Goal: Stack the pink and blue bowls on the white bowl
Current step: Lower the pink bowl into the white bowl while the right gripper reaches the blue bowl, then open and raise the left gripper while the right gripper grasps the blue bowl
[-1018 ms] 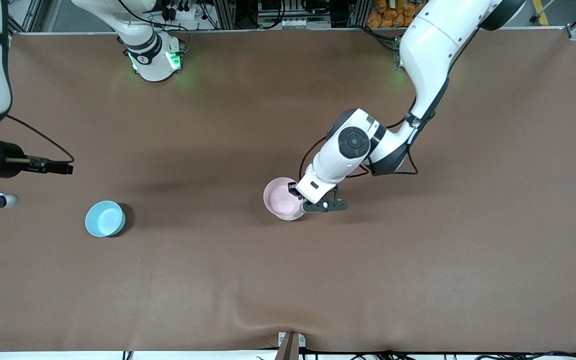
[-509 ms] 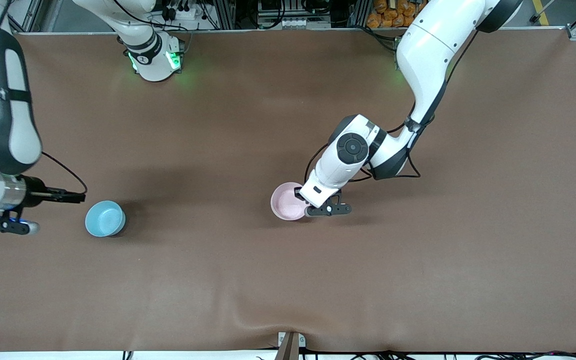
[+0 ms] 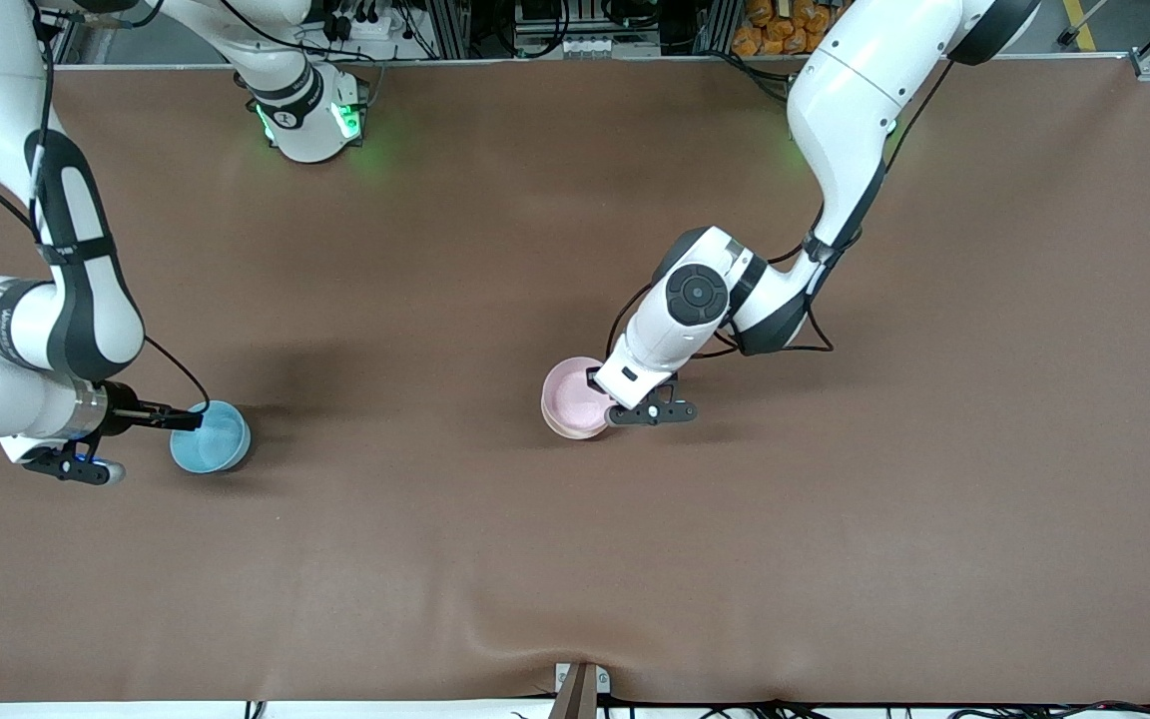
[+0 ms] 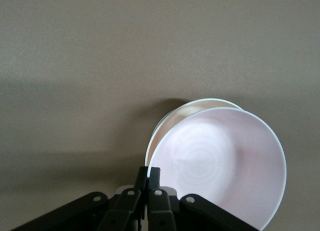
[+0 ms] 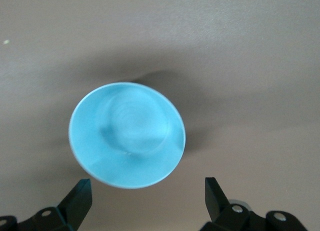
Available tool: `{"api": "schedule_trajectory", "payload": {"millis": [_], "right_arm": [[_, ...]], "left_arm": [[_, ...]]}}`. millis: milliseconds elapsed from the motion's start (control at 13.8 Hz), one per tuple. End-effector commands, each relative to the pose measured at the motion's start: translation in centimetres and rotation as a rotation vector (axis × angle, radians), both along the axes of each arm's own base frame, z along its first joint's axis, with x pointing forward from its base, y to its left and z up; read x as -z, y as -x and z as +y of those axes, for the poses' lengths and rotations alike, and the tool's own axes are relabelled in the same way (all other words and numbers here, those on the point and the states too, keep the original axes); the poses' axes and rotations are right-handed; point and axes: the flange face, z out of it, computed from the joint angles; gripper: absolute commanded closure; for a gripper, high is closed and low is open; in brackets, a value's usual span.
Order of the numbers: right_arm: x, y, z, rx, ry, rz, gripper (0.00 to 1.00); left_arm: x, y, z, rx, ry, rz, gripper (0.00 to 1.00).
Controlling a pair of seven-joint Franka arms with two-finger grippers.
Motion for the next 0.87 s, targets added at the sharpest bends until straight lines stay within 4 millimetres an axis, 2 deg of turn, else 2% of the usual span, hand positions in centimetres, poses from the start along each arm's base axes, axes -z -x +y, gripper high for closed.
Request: {"api": "schedule_trajectory", "payload": {"millis": [0, 73, 145, 218, 364, 436, 509, 582, 655, 727, 800], "right_arm": [[3.3, 0.2, -1.7, 0.021, -0.002, -0.037, 0.0], [5.0, 0.7, -2.7, 0.028, 0.002, -0.051, 0.0], [6.1, 1.3, -3.4, 0.019, 0.001, -0.063, 0.0], [6.6, 1.5, -3.4, 0.017, 0.002, -0.066, 0.0], [7.2, 1.6, -3.0, 0.013, 0.0, -0.065, 0.0], [7.2, 1.6, -3.1, 0.014, 0.001, -0.064, 0.17], [7.2, 1.6, -3.0, 0.014, 0.0, -0.063, 0.41], [7.2, 1.6, -3.1, 0.019, 0.0, -0.061, 0.65], [7.2, 1.7, -3.1, 0.026, -0.006, -0.061, 0.83], [7.0, 1.6, -3.1, 0.052, -0.025, -0.066, 0.95], [6.8, 1.6, -2.8, 0.073, -0.045, -0.069, 1.0]], "left_arm": [[-0.2, 0.4, -0.1, 0.009, -0.015, -0.011, 0.84], [-0.2, 0.3, 0.0, 0.012, -0.015, -0.012, 0.15], [-0.3, 0.3, 0.0, 0.011, -0.015, -0.013, 0.0], [-1.2, 0.1, 0.1, 0.006, -0.012, -0.021, 0.0], [-8.2, -1.7, 2.6, -0.017, -0.022, -0.052, 0.0], [-12.1, -2.3, 4.7, -0.033, -0.05, -0.043, 0.0], [-15.9, -2.9, 7.4, -0.053, -0.071, -0.045, 0.0], [-19.1, -3.3, 10.3, -0.062, -0.095, -0.038, 0.0], [-21.8, -3.4, 12.9, -0.054, -0.109, -0.029, 0.0], [-24.4, -3.3, 15.4, -0.056, -0.126, -0.027, 0.0], [-26.9, -2.8, 17.5, -0.043, -0.147, -0.02, 0.0]]}}
